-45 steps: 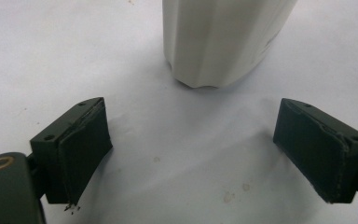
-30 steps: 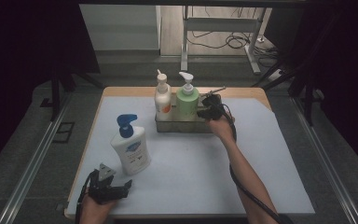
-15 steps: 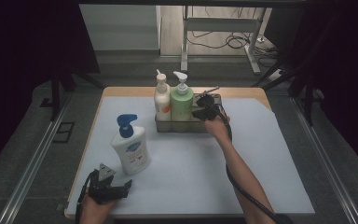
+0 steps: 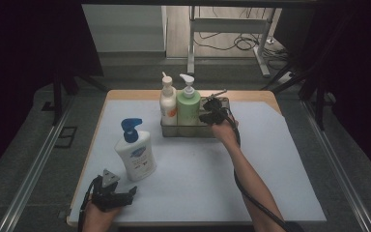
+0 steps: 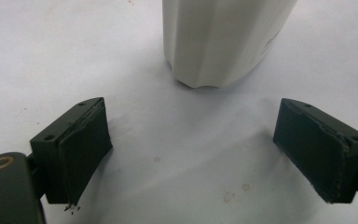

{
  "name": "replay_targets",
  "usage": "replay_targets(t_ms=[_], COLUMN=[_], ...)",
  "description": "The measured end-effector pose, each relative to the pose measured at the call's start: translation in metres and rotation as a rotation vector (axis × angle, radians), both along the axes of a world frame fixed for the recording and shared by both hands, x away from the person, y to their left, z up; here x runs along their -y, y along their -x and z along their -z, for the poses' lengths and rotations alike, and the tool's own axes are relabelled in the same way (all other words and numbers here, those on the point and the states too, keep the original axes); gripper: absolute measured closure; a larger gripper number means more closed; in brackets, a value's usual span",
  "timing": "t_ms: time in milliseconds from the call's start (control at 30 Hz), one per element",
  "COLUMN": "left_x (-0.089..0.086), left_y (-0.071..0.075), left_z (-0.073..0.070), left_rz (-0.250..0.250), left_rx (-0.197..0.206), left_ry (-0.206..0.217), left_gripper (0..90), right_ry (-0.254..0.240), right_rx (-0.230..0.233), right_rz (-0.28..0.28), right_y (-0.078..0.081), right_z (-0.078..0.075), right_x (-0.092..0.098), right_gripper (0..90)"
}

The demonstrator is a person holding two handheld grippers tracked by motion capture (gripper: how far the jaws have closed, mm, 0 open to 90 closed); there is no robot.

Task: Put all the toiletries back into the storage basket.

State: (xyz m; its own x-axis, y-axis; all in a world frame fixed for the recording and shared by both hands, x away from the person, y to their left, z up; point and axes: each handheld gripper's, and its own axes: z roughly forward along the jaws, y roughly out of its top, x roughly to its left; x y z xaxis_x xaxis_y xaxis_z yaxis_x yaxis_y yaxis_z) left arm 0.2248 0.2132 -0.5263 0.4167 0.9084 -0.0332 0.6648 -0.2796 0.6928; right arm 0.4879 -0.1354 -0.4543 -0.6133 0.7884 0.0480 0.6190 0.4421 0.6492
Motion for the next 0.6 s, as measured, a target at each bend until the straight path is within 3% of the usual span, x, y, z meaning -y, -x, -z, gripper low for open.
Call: replay_targets(t_ms=[600], left_x=[0.000], left_y=[-0.001], left_z=[-0.001], left_rz=[0.001], left_rx=[-0.005], left_ry=[-0.001], left_gripper=[10.2], right_ry=[-0.039], right_rx=[0.058], right_rz=[-0.039], right_y=[0.021], right_z=[-0.023], right_x=[0.012], right_gripper=[61.4])
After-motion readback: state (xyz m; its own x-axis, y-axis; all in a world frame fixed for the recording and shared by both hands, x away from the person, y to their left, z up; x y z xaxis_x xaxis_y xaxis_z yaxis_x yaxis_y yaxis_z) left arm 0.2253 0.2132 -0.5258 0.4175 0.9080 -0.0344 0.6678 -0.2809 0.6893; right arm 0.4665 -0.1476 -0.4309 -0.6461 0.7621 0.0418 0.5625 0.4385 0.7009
